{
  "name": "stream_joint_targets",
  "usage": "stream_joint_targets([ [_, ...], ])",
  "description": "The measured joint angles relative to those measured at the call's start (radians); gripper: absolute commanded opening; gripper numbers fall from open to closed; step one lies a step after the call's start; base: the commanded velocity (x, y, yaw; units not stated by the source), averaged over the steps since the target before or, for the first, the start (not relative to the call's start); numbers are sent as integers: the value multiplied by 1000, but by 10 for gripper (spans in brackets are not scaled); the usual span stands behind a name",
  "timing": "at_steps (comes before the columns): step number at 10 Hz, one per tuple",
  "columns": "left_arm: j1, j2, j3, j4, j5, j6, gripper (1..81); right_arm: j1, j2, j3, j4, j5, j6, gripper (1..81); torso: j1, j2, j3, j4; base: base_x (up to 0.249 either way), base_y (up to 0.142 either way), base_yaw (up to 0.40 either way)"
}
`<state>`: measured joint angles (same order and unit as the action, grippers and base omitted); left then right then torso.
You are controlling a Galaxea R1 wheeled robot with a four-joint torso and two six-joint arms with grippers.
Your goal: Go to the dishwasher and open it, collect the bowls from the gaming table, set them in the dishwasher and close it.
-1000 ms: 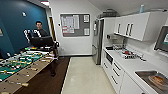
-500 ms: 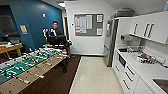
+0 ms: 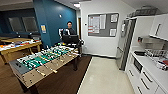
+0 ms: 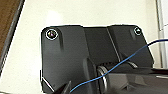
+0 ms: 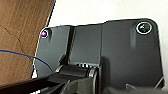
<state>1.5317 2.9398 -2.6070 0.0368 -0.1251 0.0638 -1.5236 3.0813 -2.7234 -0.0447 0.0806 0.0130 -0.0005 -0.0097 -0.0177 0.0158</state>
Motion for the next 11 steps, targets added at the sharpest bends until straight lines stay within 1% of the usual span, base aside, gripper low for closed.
stream_joint_targets([
  [4, 1, 25, -33, 0, 2, 0, 811, 0, 0, 0, 0, -1, 0, 811, 0, 0, 0, 0, 0, 0, 352],
  [11, -1, 19, -39, 0, 2, 0, 811, -3, 2, 0, 0, 0, 0, 811, 0, 0, 0, 0, 0, 0, 352],
])
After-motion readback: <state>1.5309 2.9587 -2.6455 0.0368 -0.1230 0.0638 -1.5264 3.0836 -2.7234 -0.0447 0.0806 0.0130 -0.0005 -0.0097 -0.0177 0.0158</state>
